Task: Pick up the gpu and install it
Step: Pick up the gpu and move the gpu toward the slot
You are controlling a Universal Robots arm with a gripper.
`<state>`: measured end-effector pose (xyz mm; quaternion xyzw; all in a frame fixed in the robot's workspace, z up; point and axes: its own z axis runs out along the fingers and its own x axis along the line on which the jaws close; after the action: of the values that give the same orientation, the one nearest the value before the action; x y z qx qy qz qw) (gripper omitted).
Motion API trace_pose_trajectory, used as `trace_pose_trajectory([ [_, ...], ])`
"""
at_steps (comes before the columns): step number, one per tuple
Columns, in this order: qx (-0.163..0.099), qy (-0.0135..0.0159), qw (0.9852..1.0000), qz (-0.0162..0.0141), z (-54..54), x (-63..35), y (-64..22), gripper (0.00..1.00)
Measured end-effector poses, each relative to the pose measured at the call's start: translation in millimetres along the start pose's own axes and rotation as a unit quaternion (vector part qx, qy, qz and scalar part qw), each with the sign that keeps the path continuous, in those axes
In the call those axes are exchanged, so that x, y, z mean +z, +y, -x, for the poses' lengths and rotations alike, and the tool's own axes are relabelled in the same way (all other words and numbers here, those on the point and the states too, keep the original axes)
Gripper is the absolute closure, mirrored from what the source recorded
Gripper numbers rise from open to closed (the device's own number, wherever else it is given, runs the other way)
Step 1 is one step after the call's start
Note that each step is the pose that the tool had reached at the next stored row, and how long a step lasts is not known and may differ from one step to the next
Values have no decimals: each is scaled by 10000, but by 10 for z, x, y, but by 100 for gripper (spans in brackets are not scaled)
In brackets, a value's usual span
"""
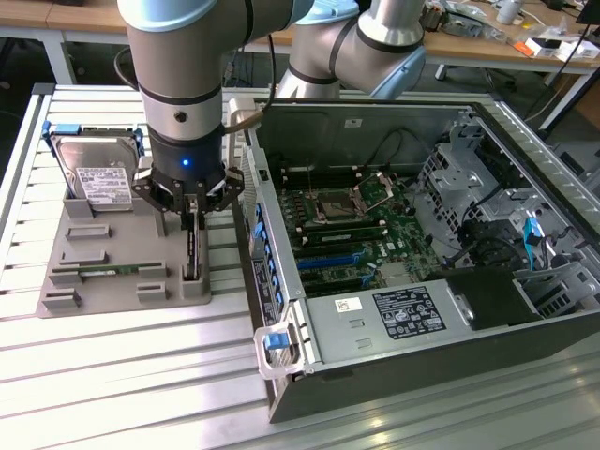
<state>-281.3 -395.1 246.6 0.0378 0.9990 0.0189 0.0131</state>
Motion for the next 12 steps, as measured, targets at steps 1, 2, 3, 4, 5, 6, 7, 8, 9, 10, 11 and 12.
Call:
trace_pose_trajectory([
  [1, 0, 0, 10000, 0, 0, 0, 0, 73],
  [2, 0, 0, 10000, 0, 0, 0, 0, 73],
  [3, 0, 0, 10000, 0, 0, 0, 0, 73],
  [4, 0, -2, 10000, 1, 1, -12, 1, 73],
  [5, 0, -1, 10000, 0, 1, -23, 1, 73],
  [6, 0, 0, 10000, 0, 1, -50, 2, 73],
  [7, 0, 0, 10000, 0, 2, -65, 3, 73],
  [8, 0, 0, 10000, 0, 2, -75, 3, 73],
  [9, 0, 0, 10000, 0, 2, -82, 4, 73],
  [10, 0, 0, 10000, 0, 2, -88, 5, 73],
  [11, 0, 0, 10000, 0, 2, -96, 5, 73],
  [12, 0, 0, 10000, 0, 2, -104, 6, 73],
])
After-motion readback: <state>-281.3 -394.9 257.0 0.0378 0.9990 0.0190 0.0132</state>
